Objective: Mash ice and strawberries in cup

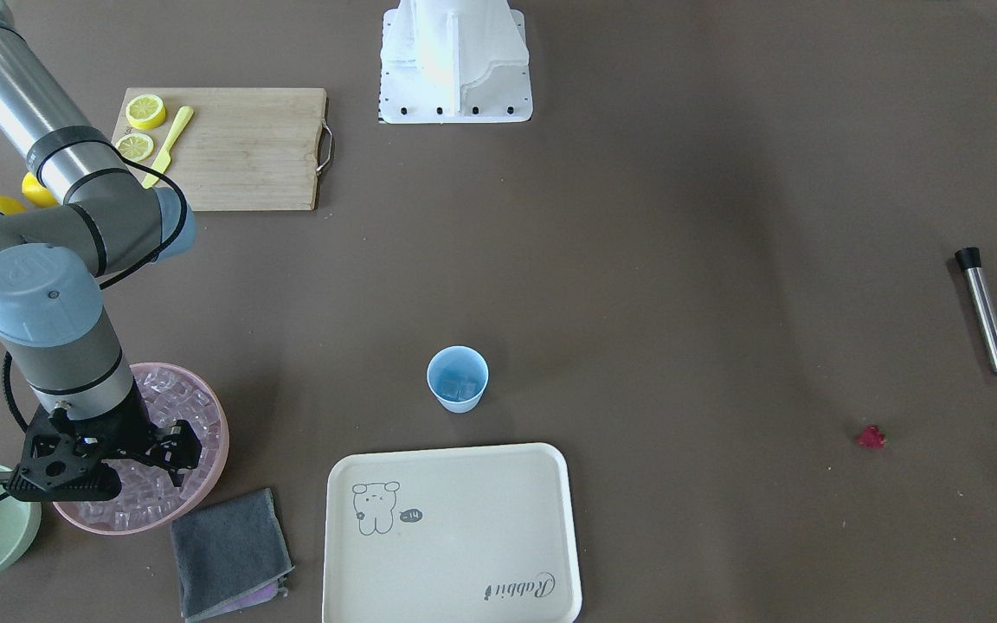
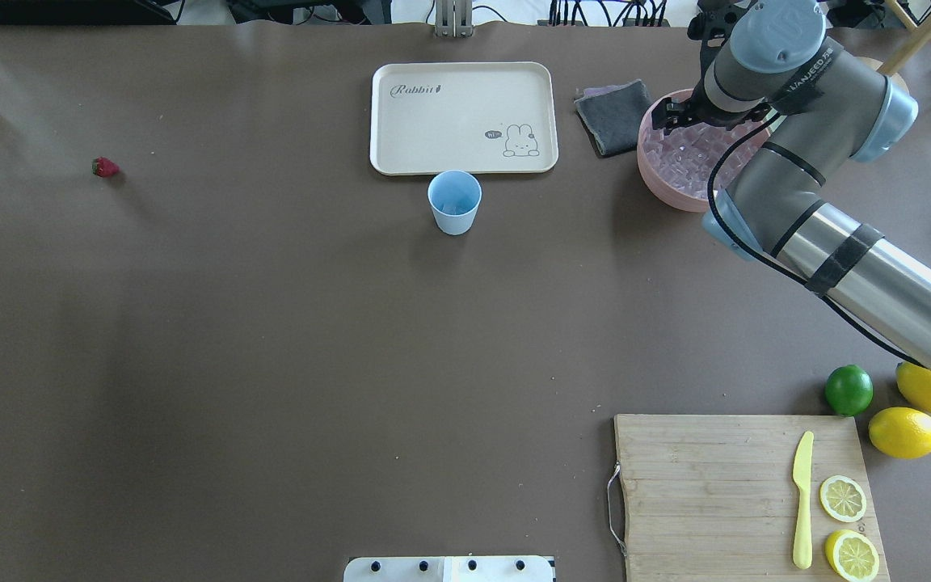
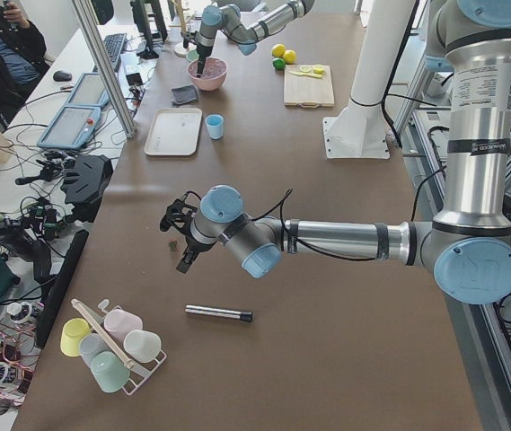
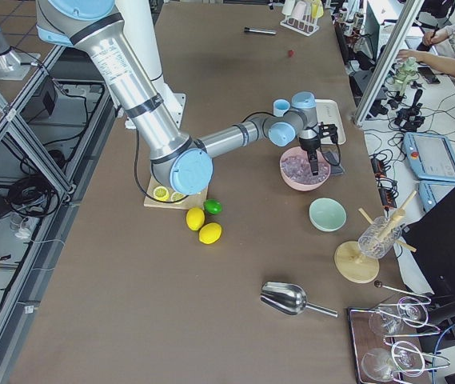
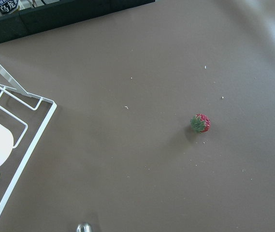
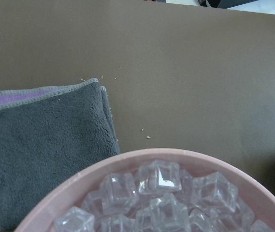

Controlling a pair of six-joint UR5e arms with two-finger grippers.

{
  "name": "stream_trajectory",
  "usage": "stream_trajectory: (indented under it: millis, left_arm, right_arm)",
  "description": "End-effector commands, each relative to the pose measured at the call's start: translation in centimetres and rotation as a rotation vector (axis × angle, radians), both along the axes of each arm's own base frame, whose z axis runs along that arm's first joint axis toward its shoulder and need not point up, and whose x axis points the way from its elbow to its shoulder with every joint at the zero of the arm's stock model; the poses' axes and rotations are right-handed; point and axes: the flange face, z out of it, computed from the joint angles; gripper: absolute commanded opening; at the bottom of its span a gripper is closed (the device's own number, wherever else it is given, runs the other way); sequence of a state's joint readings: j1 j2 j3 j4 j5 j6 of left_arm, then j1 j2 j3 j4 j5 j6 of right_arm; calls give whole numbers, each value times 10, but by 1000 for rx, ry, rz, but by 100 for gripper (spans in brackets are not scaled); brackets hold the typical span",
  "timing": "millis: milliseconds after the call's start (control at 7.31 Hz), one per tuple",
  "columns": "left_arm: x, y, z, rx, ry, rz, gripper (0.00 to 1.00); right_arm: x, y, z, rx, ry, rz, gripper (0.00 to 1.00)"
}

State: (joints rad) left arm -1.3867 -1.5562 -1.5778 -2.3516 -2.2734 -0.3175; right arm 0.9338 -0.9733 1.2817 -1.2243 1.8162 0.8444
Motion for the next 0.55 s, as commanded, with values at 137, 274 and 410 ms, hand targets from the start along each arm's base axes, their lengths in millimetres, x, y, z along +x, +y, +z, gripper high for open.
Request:
stream_trajectory:
  millis: [137,274,410]
  left_arm:
    - [1,-3,-2,4,1,0,98]
    - [1,-3,-2,4,1,0,98]
    - [1,-3,-2,4,1,0,98]
  right_arm:
    - [-1,-1,2,-1,4,-6,31]
    - [-1,-1,1,0,2,-5,1]
    - [0,-1,2,0,2,-5,0]
